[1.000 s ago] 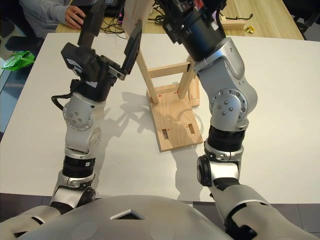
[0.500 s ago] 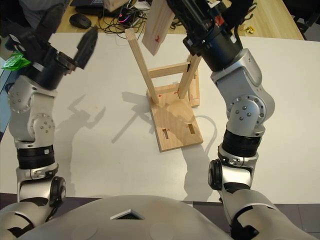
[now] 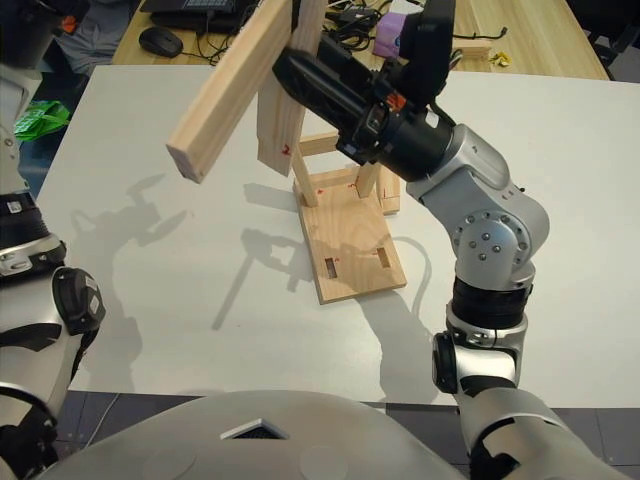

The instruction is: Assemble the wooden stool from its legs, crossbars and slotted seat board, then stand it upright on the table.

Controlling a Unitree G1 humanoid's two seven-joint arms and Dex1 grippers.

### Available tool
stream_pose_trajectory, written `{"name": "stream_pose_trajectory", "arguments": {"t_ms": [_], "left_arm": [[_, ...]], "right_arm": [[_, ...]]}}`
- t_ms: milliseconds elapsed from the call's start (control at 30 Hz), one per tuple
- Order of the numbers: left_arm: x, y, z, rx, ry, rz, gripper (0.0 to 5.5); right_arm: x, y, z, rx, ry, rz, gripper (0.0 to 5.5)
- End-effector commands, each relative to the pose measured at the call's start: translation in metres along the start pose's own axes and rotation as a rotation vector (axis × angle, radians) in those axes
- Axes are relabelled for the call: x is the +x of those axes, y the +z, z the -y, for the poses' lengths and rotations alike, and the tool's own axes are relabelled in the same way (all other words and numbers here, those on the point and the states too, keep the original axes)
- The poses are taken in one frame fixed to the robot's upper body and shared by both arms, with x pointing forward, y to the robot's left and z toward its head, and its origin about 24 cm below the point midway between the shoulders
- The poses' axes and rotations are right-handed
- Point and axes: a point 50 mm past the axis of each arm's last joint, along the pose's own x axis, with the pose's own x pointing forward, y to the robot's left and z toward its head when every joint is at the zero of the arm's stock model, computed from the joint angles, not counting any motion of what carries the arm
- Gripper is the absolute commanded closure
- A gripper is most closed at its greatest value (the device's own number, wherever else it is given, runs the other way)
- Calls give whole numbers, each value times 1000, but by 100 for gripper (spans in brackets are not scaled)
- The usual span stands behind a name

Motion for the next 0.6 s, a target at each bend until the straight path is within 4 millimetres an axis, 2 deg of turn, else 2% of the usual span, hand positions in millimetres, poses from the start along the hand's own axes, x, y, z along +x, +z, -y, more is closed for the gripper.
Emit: {"name": "stream_pose_trajectory", "arguments": {"t_ms": [33, 200, 333, 600], "left_arm": [[15, 12, 11, -22, -113, -10, 58], [17, 18, 20, -114, -196, -7, 58], [30, 22, 29, -166, -263, -21, 58], [49, 11, 44, -194, -328, -93, 58]], "right_arm": [[-1, 0, -2, -33, 20, -33, 446], [1, -2, -3, -50, 33, -50, 446], [1, -2, -4, -65, 38, -59, 446], [5, -4, -7, -82, 66, -79, 446]]}}
